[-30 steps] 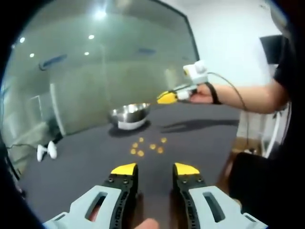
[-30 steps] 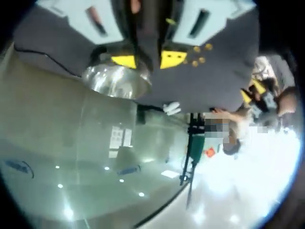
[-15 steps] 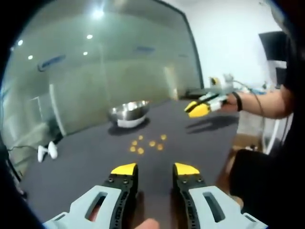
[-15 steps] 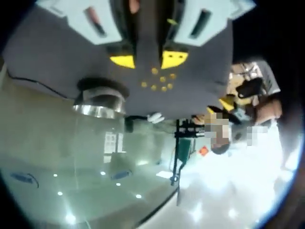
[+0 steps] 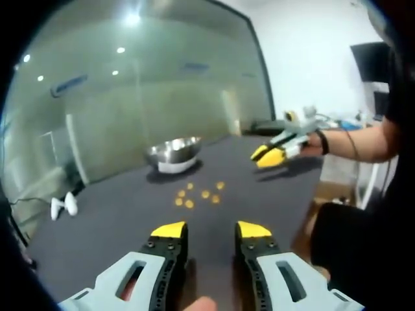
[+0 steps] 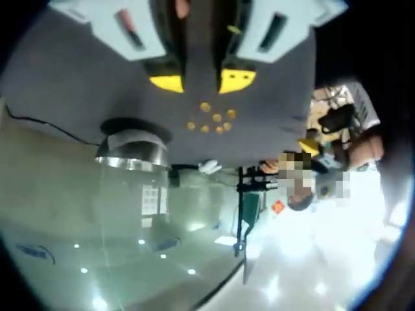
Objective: Pick up the QQ candy scattered on the table and place it into the stainless steel bowl on the table
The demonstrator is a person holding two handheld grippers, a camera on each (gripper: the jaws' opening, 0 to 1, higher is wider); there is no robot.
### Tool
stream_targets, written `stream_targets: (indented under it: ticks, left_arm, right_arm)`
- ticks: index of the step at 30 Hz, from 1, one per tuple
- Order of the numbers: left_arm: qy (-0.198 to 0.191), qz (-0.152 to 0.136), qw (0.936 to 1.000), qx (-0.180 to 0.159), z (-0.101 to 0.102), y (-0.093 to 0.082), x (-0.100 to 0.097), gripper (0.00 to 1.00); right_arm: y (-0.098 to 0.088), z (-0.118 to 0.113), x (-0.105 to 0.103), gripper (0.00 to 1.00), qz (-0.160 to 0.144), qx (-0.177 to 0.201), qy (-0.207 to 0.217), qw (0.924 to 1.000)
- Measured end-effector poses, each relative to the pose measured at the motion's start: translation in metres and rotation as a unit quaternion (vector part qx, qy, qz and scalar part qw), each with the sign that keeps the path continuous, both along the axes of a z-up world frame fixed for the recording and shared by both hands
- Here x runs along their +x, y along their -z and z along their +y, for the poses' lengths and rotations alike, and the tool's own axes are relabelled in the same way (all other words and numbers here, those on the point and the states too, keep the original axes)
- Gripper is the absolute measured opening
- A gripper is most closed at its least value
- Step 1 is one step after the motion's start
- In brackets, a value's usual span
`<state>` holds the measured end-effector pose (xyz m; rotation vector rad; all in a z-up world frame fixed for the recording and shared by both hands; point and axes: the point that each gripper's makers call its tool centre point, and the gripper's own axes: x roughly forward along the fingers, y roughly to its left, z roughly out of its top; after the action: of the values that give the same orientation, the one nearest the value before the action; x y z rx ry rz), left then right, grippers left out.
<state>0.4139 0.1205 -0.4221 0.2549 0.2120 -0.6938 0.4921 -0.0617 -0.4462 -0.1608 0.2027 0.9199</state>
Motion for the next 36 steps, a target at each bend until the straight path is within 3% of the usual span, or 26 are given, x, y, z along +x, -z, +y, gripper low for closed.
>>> stream_targets:
  ticks: [7,18,23,36]
  left_arm:
    - [0.004,0.004,1.0000,0.007,0.001,0.005,-0.002,0.31]
    - [0.003,0.012,0.9999,0.005,0.006,0.008,-0.003,0.31]
    - [0.004,0.014,0.9999,0.009,0.006,0.009,-0.003,0.31]
    - [-0.004,0.019,0.9998,0.008,0.012,0.012,-0.004,0.31]
  right_arm:
    - [0.013,0.015,0.012,0.20,0.014,-0.020,-0.023,0.9994]
    - [0.026,0.060,0.032,0.21,0.023,-0.047,-0.066,0.9965]
    - [0.034,0.070,0.041,0.21,0.029,-0.056,-0.084,0.9945]
    - [0.034,0.084,0.048,0.18,0.033,-0.052,-0.095,0.9936]
